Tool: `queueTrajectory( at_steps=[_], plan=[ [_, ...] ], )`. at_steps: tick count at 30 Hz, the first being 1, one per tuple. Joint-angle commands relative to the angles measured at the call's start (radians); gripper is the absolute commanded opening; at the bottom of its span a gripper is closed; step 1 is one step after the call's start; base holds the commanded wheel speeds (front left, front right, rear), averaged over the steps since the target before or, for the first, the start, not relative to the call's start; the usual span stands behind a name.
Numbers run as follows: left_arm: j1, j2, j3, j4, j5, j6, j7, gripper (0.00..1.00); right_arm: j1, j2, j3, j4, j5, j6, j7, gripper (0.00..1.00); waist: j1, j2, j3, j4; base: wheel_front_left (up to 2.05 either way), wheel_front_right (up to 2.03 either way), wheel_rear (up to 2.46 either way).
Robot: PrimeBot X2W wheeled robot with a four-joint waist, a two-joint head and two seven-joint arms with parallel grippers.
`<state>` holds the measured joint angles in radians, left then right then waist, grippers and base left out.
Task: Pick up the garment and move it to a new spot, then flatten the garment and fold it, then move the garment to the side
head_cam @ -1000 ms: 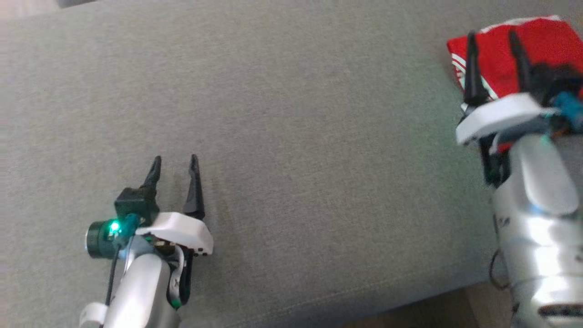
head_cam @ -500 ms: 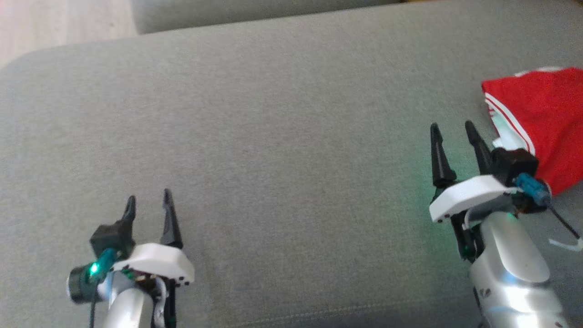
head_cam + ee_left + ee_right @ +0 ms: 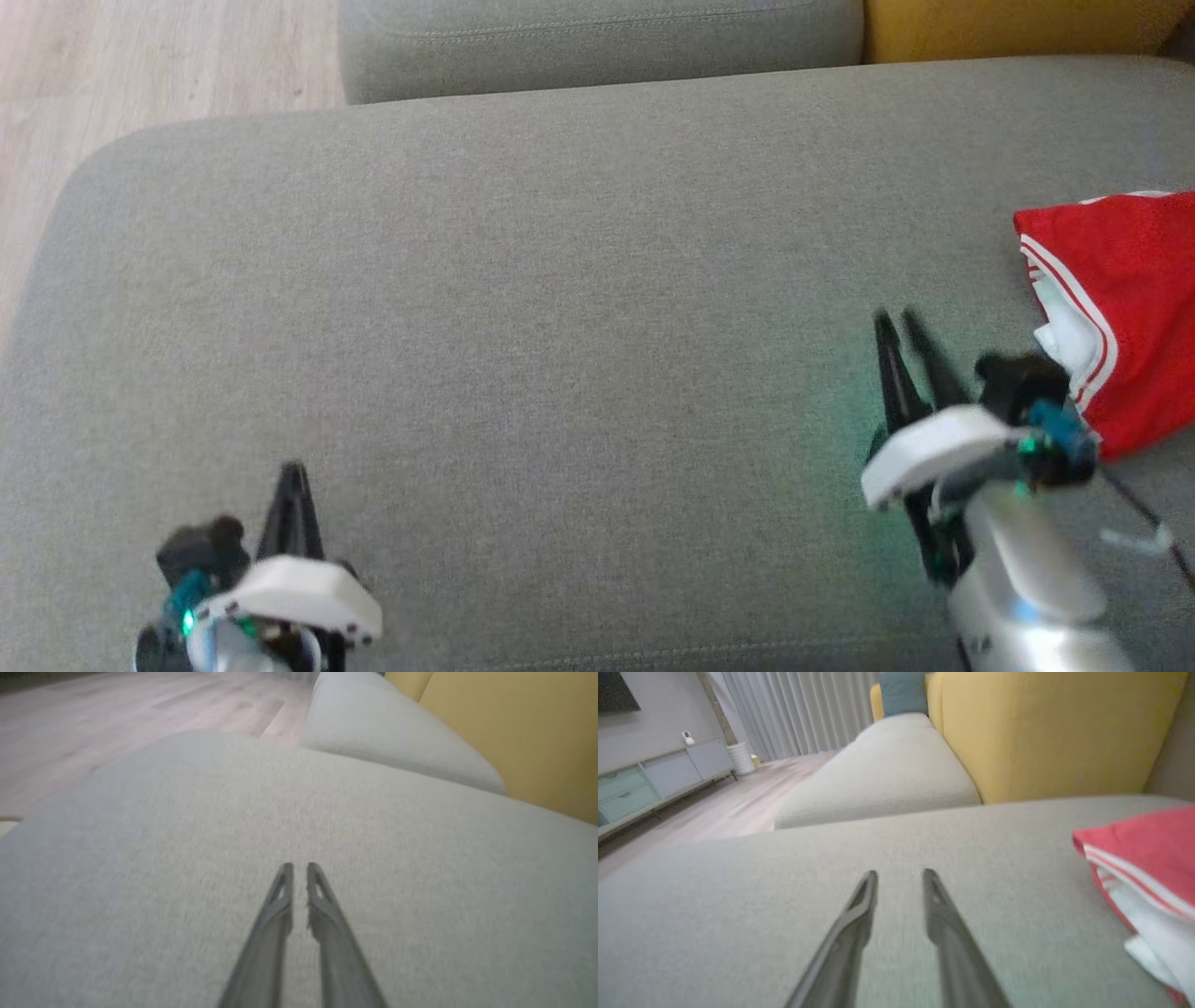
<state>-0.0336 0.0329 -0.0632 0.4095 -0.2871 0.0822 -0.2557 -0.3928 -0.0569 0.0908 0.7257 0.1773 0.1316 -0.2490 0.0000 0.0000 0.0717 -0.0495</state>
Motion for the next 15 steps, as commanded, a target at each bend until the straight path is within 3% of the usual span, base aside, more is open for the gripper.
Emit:
queueTrajectory(
  at_steps=[1,15],
  plan=[
    [0.002,-0.001,0.001,0.005,-0.002,0.0,0.001,0.0,0.005,0.001,-0.001,0.005,0.002,0.0,0.001,0.0,0.0,0.0,0.0,0.0,0.0,0.0,0.0],
    [0.002,-0.002,0.019,0.003,-0.139,-0.023,0.04,0.0,0.051,0.002,-0.024,-0.032,0.15,0.0,0.042,0.0,0.0,0.0,-0.008,0.006,0.0,0.0,0.0]
  ],
)
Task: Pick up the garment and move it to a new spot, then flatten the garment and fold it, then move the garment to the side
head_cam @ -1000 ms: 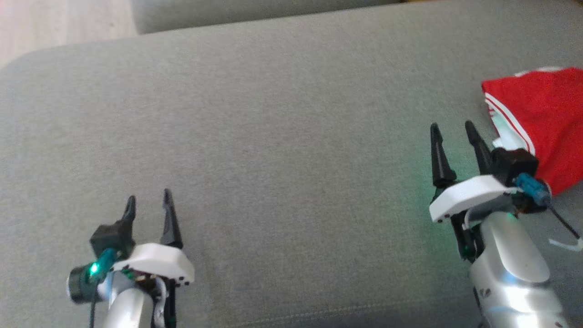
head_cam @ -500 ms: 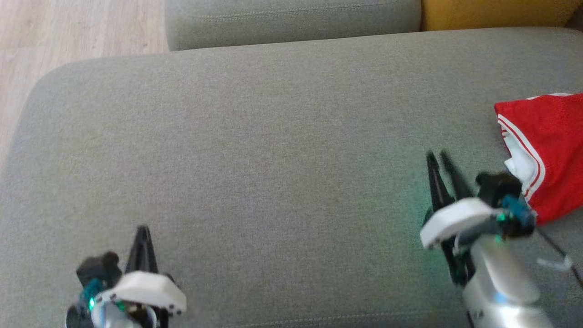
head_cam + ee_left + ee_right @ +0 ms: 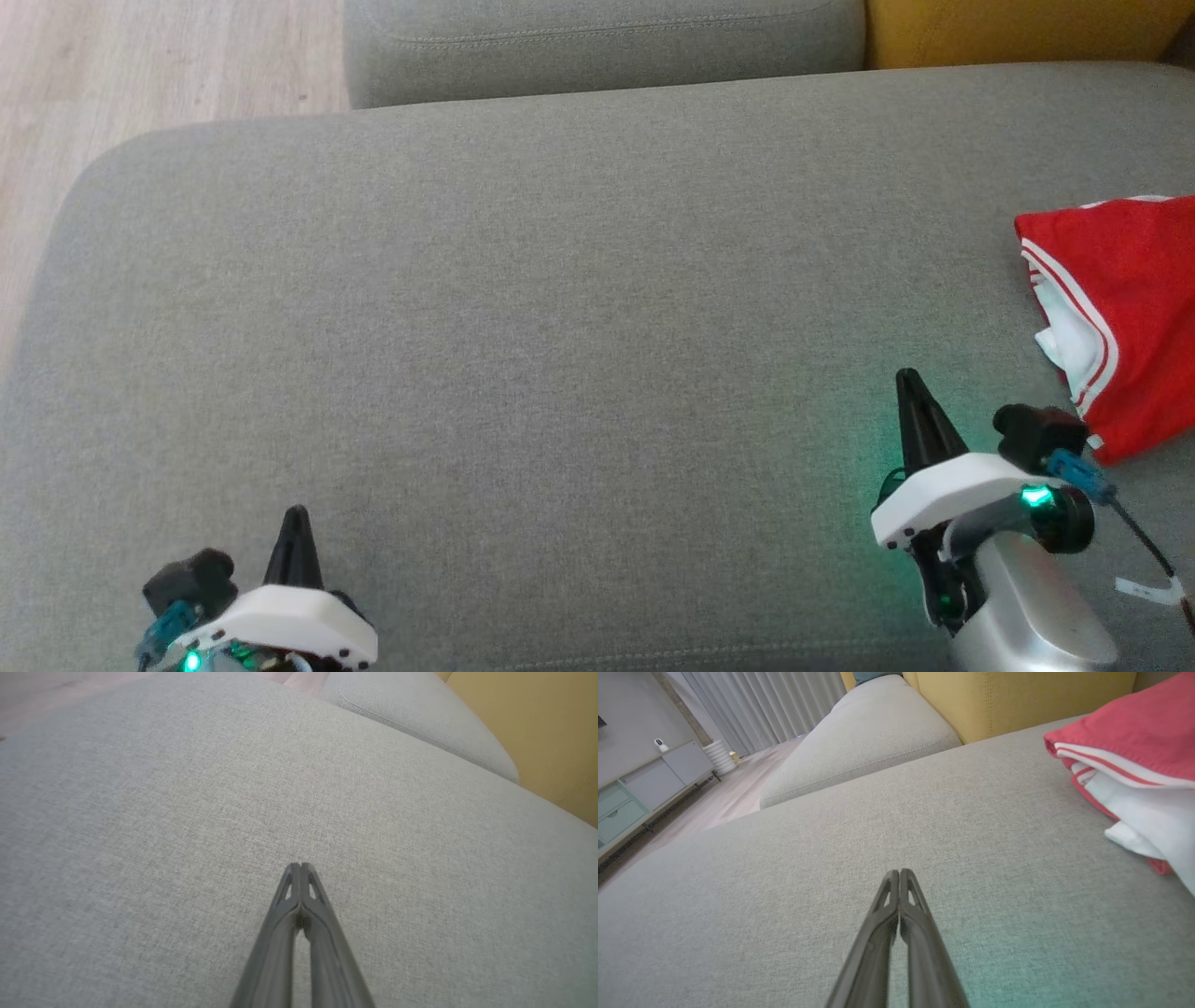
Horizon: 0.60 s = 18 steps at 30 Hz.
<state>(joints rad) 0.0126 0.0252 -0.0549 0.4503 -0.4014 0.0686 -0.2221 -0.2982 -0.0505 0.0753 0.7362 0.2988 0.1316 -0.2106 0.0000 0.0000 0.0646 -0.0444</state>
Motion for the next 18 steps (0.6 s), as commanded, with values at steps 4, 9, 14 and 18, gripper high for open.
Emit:
queueTrajectory(
  at_steps=[4,9,14,18],
  plan=[
    [-0.046,0.007,0.015,-0.043,-0.057,-0.014,0.015,0.0,-0.037,-0.004,-0.012,-0.055,0.063,0.0,0.011,0.0,0.0,0.0,-0.002,0.002,0.0,0.0,0.0],
    [-0.05,0.008,0.023,-0.052,-0.12,-0.024,0.032,0.0,-0.024,-0.004,-0.021,-0.08,0.132,0.0,0.028,0.0,0.0,0.0,-0.006,0.004,0.0,0.0,0.0],
    [-0.053,0.008,0.03,-0.06,-0.173,-0.033,0.047,0.0,-0.013,-0.004,-0.029,-0.1,0.189,0.0,0.042,0.0,0.0,0.0,-0.008,0.006,0.0,0.0,0.0],
    [-0.056,0.009,0.036,-0.066,-0.215,-0.04,0.059,0.0,-0.005,-0.003,-0.036,-0.116,0.235,0.0,0.054,0.0,0.0,0.0,-0.01,0.008,0.0,0.0,0.0]
  ],
)
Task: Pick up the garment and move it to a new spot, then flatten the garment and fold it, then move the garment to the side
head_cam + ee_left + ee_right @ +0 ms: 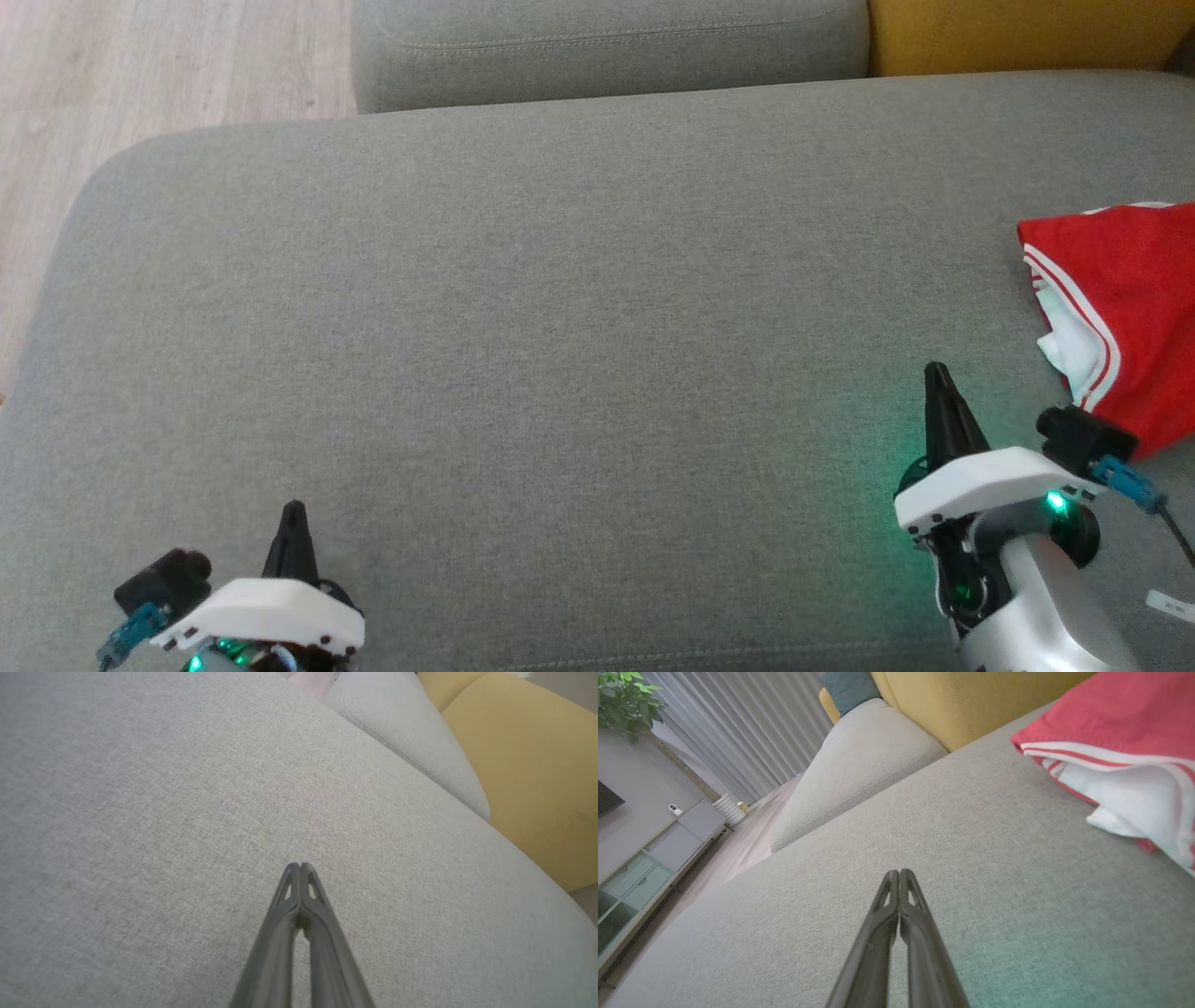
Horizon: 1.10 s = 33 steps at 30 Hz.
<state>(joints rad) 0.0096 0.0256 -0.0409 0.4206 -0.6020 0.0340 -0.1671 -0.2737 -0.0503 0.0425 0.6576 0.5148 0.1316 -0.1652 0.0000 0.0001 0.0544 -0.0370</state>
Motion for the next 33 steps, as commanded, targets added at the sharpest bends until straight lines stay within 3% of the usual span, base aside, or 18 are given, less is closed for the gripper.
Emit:
queueTrajectory(
  at_steps=[1,33],
  plan=[
    [-0.053,0.009,0.023,-0.038,-0.025,-0.007,0.006,0.0,-0.027,-0.004,-0.005,-0.041,0.03,0.0,0.011,0.0,0.0,-0.0001,-0.001,0.001,0.0,0.0,0.0],
    [-0.075,0.014,0.067,-0.084,-0.352,-0.059,0.098,0.0,0.037,-0.002,-0.055,-0.165,0.385,0.0,0.1,0.0,0.0,-0.0001,-0.018,0.013,0.0,0.0,0.0]
  ],
)
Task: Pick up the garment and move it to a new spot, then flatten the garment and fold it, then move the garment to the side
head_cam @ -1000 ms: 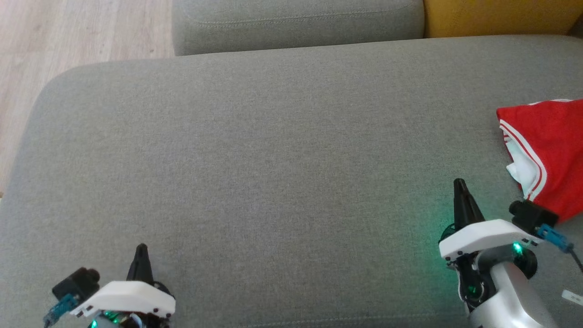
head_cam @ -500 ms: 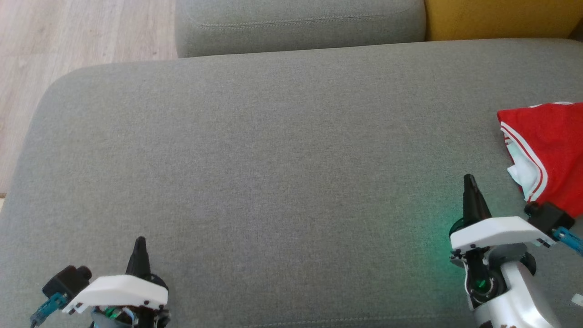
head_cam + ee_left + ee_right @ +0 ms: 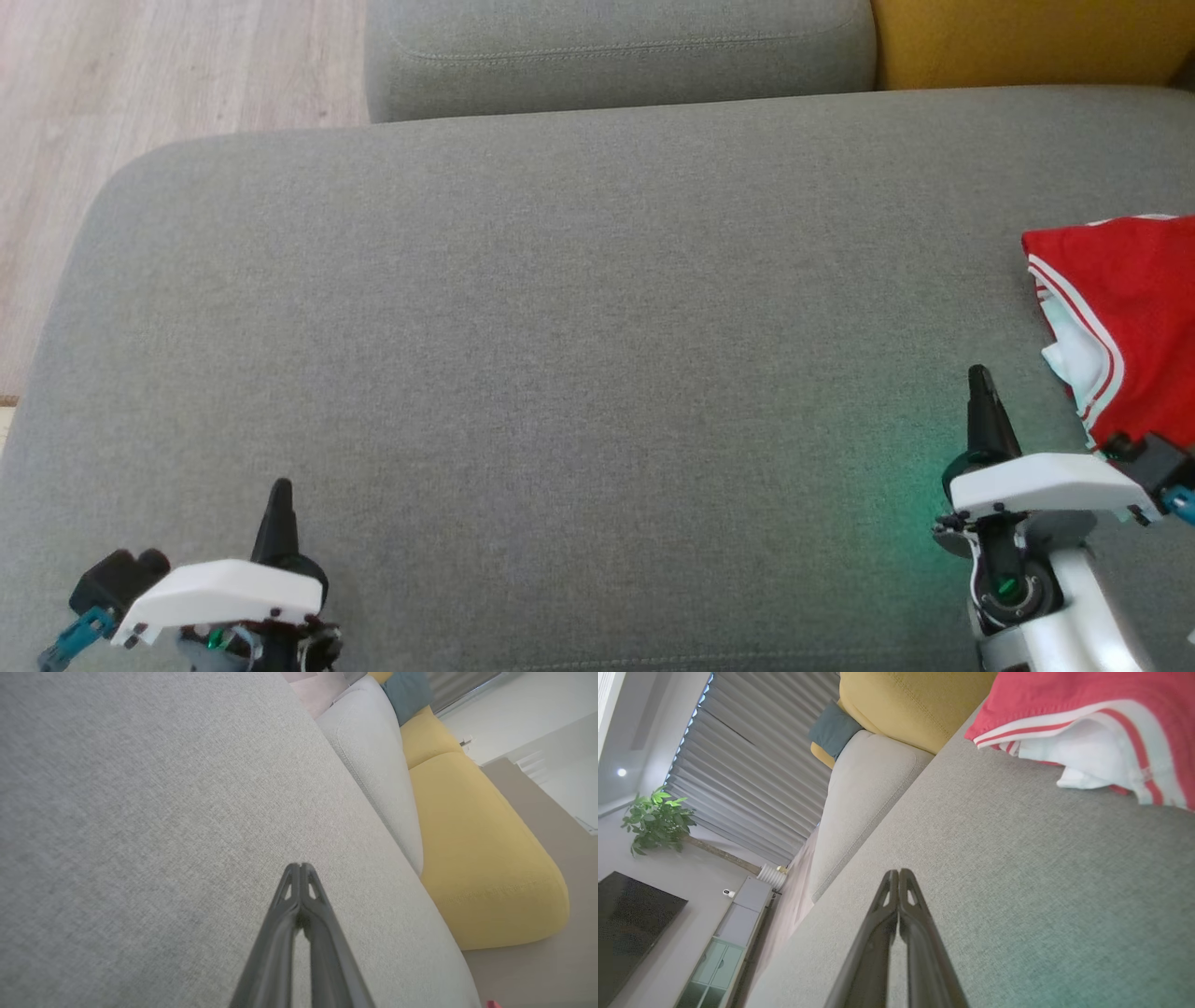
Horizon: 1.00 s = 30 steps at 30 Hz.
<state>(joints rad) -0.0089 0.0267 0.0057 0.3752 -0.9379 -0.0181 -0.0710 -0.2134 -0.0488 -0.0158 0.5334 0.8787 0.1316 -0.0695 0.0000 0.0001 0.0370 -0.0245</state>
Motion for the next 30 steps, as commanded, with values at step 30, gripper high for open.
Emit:
queueTrajectory(
  at_steps=[30],
  plan=[
    [-0.077,0.018,0.063,-0.082,-0.333,-0.058,0.09,0.0,0.039,-0.003,-0.046,-0.161,0.364,-0.001,0.091,0.0,0.0,-0.0001,-0.017,0.012,0.0,0.0,0.0]
  ],
)
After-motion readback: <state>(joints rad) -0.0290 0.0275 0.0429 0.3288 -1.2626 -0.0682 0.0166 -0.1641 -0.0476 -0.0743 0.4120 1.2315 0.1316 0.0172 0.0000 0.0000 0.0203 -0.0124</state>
